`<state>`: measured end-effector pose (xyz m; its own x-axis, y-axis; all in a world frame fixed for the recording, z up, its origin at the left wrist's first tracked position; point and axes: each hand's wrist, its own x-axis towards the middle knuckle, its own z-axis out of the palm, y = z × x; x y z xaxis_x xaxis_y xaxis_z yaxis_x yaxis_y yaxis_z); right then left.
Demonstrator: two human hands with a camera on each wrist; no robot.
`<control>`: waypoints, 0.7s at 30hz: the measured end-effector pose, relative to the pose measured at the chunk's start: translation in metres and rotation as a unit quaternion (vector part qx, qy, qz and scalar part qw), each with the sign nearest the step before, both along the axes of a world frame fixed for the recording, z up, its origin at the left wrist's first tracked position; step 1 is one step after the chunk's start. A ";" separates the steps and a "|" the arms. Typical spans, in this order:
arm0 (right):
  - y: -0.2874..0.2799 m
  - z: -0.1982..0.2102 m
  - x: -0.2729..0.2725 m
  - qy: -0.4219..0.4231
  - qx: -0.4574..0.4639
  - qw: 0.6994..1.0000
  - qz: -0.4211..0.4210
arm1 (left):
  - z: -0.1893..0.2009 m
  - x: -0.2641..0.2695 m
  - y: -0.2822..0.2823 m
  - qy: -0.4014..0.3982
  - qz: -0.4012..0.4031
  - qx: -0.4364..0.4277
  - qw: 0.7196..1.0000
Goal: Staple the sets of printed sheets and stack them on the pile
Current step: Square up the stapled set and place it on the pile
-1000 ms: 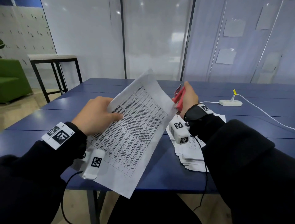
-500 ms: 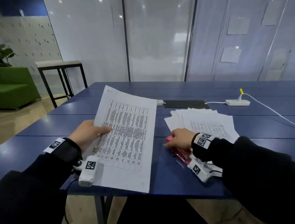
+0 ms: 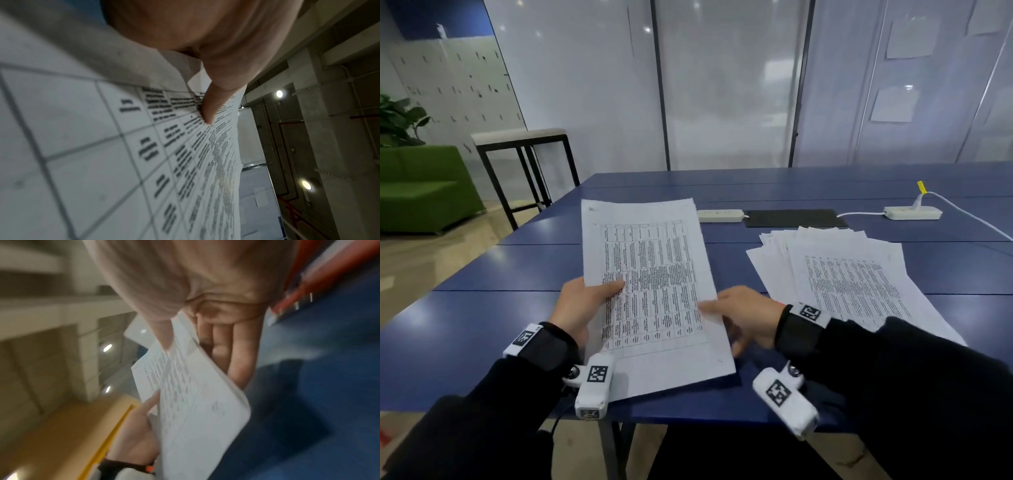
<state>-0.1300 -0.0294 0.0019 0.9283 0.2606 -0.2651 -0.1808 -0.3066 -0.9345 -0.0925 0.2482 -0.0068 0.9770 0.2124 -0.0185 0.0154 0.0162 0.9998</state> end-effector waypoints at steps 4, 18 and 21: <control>0.030 -0.017 0.019 -0.100 -0.021 0.993 -0.062 | -0.014 -0.005 0.021 0.025 -0.039 -0.025 0.999; 0.078 -0.025 0.102 -0.135 -0.072 0.981 -0.124 | -0.012 0.082 0.068 0.025 0.068 0.247 0.966; 0.066 -0.031 0.108 -0.114 -0.080 0.981 -0.137 | -0.019 0.109 0.067 0.054 0.047 0.322 0.944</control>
